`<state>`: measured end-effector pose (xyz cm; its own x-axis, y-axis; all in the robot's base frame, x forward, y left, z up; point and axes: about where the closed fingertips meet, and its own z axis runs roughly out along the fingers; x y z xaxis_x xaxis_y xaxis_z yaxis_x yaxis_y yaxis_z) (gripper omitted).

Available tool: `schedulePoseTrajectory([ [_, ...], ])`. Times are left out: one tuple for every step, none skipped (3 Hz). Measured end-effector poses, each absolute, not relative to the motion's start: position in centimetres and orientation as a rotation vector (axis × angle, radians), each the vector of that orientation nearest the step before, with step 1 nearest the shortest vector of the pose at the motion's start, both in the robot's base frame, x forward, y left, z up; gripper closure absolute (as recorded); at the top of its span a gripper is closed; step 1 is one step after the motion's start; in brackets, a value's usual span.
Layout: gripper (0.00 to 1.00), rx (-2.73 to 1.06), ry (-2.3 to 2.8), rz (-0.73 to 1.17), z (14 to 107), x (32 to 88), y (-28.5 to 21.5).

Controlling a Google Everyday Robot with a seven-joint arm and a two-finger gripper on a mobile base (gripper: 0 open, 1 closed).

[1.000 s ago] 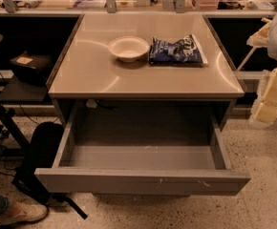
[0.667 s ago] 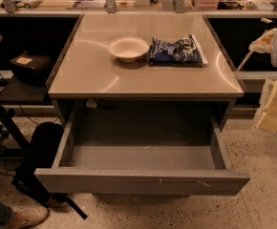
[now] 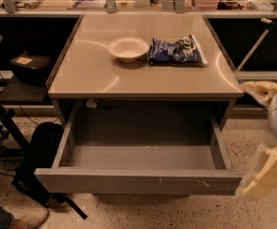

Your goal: Close top drawer

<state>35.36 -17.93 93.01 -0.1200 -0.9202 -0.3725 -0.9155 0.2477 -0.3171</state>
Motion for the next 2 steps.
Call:
schedulePoseTrajectory([
  [0.0, -1.653, 1.987, 0.165, 87.3, 32.9, -13.6],
  [0.0, -1.643, 1.984, 0.388, 78.5, 31.6, -10.1],
])
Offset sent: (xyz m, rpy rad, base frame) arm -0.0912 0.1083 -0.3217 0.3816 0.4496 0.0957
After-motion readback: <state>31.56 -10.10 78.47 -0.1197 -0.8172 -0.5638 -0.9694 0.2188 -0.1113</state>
